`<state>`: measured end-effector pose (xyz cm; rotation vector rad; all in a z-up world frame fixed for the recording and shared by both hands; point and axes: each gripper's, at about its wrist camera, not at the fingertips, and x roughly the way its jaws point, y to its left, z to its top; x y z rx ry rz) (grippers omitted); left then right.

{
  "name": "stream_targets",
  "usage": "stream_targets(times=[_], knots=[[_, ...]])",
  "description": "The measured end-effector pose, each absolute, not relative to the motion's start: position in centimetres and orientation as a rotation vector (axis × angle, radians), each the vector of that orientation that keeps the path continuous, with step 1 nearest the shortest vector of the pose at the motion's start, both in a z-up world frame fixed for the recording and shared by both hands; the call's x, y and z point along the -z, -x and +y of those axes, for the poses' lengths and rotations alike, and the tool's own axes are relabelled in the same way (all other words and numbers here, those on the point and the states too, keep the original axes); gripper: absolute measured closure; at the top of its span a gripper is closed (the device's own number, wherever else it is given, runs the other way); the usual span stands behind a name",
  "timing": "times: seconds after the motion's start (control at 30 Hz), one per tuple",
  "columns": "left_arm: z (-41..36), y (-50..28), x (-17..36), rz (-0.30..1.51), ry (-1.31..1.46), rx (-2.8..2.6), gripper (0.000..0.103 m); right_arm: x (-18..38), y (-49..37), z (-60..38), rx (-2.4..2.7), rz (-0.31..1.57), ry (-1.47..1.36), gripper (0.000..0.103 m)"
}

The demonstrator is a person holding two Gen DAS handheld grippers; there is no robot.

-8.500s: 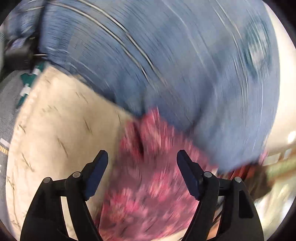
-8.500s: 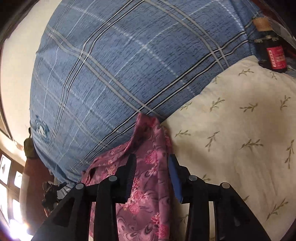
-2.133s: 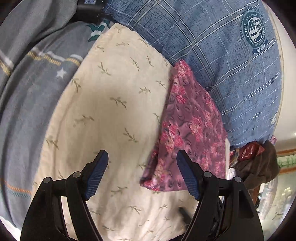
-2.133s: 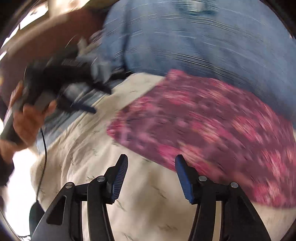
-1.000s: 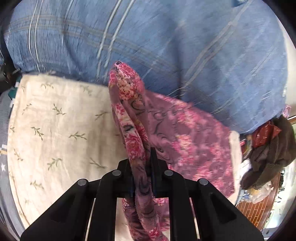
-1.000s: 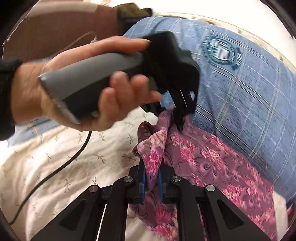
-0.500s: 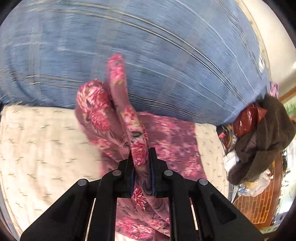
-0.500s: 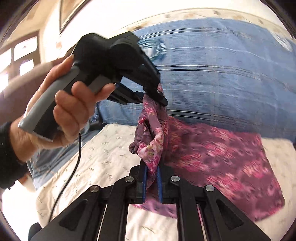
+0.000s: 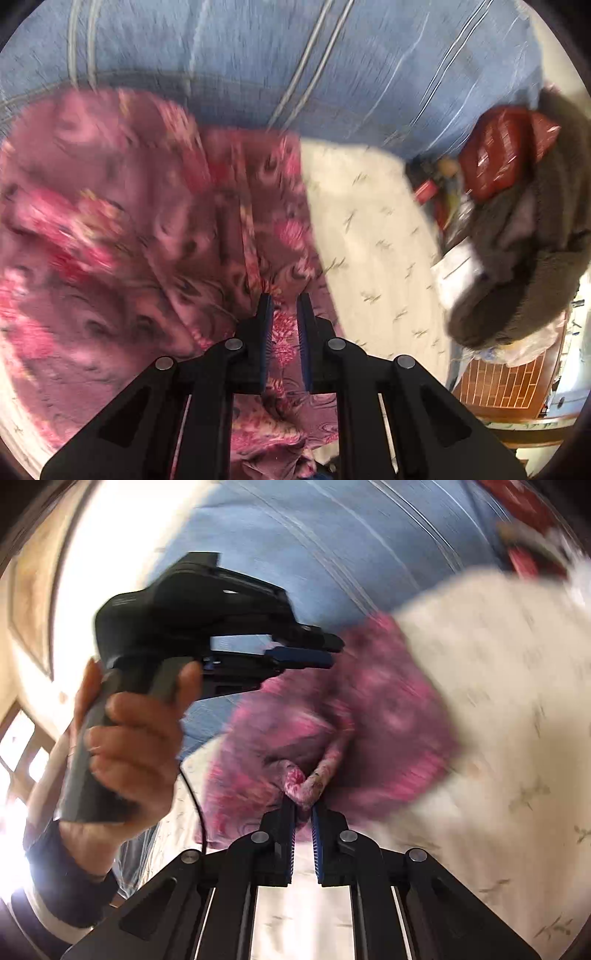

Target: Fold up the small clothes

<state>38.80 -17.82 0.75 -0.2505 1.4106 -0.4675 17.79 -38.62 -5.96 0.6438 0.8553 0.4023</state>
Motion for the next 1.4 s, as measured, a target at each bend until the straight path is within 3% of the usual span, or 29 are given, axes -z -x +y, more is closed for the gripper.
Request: stream_targets(times=[0.13, 0.2, 0.23, 0.3, 0.33, 0.6, 0.67, 0.7, 0.73, 0.77, 0.9, 1.03, 1.27, 1.4], knots=[[-13.9, -37.5, -4.9, 1.258, 0.323, 0.521, 0.088, 4.9, -17.0, -40.4, -0.460, 0.832, -0.663, 0.088], [-9.3, -37.0, -7.4, 1.157, 0.362, 0.506, 0.056, 3.3, -17.1, -41.9, -0.456, 0.773, -0.681, 0.084], [-7.5, -36.9, -8.1, 1.124, 0.370, 0.475, 0.032, 2.7, -17.4, -42.9, -0.449, 0.743, -0.701, 0.078], [-3.2, -36.9, -8.5, 1.079, 0.368, 0.384, 0.030, 1.2, -19.8, -44.4, -0.424, 0.685, -0.736, 0.065], [-2.1, -36.9, -8.1, 1.088, 0.373, 0.365, 0.030, 1.1, -21.9, -44.7, -0.411, 0.706, -0.744, 0.053], [4.1, -36.7, -1.2, 1.214, 0.593, 0.340, 0.030, 5.3, -35.6, -40.3, -0.344, 0.952, -0.735, 0.049], [4.1, -36.5, -0.6, 1.224, 0.605, 0.354, 0.030, 6.2, -37.4, -38.9, -0.391, 1.007, -0.733, 0.033], [4.1, -36.5, -0.4, 1.228, 0.611, 0.361, 0.030, 5.7, -37.8, -38.7, -0.407, 0.986, -0.726, 0.033], [4.0, -36.4, -0.3, 1.228, 0.619, 0.367, 0.030, 5.1, -38.1, -38.3, -0.467, 0.982, -0.711, 0.042], [4.0, -36.3, -0.5, 1.224, 0.622, 0.370, 0.030, 4.7, -38.3, -37.8, -0.496, 0.982, -0.669, 0.093], [4.2, -35.4, -2.0, 1.163, 0.633, 0.412, 0.030, 1.4, -37.0, -35.6, -0.536, 0.953, -0.400, 0.096], [3.6, -34.9, -3.2, 1.132, 0.597, 0.430, 0.030, -1.3, -35.6, -38.9, -0.495, 0.799, -0.502, 0.098], [1.4, -34.7, -0.6, 1.200, 0.445, 0.347, 0.030, 6.1, -38.4, -43.2, -0.290, 0.989, -0.545, 0.102], [2.0, -33.4, -0.4, 1.211, 0.467, 0.365, 0.030, 5.6, -34.9, -45.8, -0.411, 0.907, -0.730, 0.096]])
